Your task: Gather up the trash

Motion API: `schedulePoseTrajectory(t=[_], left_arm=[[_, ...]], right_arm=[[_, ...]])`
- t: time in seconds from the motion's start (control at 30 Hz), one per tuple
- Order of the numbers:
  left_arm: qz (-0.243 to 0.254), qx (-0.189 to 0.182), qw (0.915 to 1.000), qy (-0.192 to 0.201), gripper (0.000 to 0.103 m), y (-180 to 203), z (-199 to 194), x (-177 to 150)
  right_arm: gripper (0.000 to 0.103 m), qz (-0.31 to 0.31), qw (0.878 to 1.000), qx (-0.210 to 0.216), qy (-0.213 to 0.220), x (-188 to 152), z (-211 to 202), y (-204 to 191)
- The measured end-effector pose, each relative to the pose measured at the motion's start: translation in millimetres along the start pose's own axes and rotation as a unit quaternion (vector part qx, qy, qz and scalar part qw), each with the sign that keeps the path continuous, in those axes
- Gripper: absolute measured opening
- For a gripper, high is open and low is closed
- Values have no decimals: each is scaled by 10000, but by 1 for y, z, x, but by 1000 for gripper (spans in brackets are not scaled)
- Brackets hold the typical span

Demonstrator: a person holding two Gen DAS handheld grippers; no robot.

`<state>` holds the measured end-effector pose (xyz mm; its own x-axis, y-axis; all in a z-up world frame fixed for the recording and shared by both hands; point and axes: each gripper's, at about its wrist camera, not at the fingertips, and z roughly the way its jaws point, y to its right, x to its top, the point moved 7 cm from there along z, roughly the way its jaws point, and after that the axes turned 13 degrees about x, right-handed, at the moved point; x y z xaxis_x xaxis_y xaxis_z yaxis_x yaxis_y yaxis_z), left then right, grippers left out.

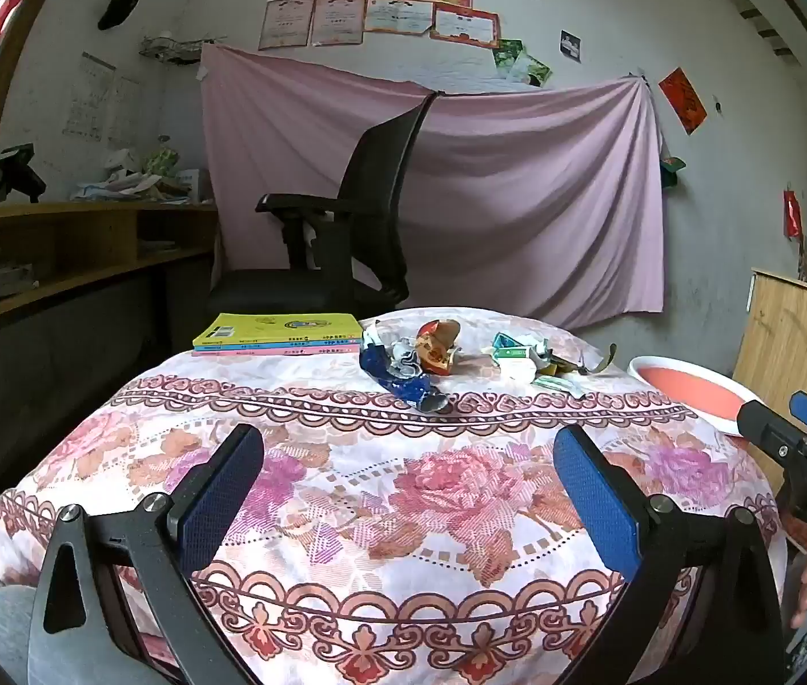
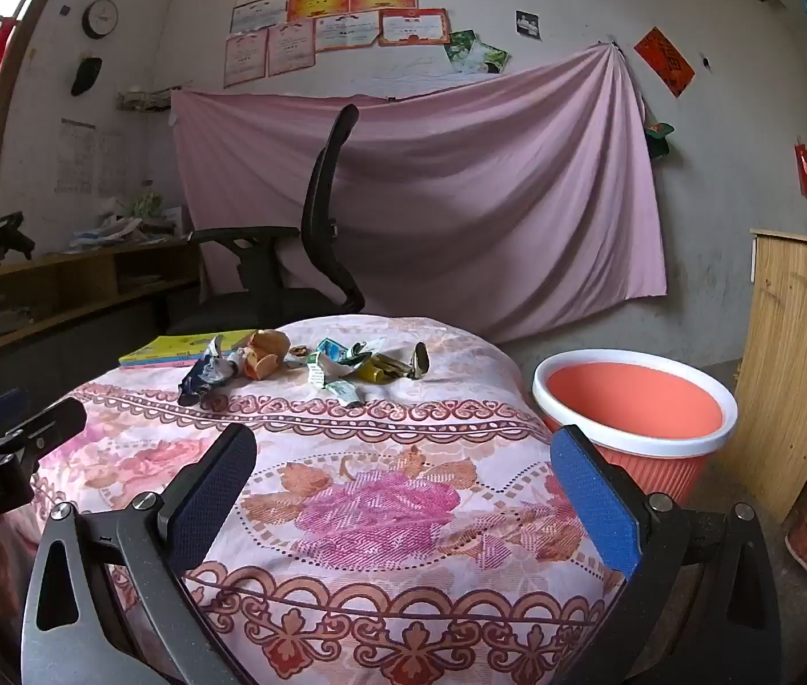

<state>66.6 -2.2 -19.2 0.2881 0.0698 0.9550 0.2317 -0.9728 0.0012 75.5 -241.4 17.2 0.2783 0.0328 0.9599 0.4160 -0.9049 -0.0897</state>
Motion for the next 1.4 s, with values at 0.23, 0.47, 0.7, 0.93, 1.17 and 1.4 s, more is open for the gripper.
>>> schedulePoseTrajectory(t=[0.23, 0.47, 0.7, 0.93, 1.17, 1.4], left_arm=[[10, -10, 10000, -5, 99, 0, 0, 0], [13, -9, 10000, 0, 99, 1, 1, 0], [19, -5, 10000, 2, 99, 1, 0, 0], [19, -4, 10000, 3, 99, 1, 0, 0], [19, -5, 10000, 3, 99, 1, 0, 0], [-7, -20, 10000, -1, 99, 1, 0, 0]], right_arm=[[103, 67, 10000, 12, -8, -1, 0, 0], [103, 76, 10000, 19, -3, -1, 0, 0], [103, 82, 10000, 19, -2, -1, 1, 0], [103, 85, 10000, 21, -1, -2, 1, -1], [103, 92, 10000, 22, 4, -2, 1, 0], [103, 99, 9999, 24, 13, -1, -1, 0]])
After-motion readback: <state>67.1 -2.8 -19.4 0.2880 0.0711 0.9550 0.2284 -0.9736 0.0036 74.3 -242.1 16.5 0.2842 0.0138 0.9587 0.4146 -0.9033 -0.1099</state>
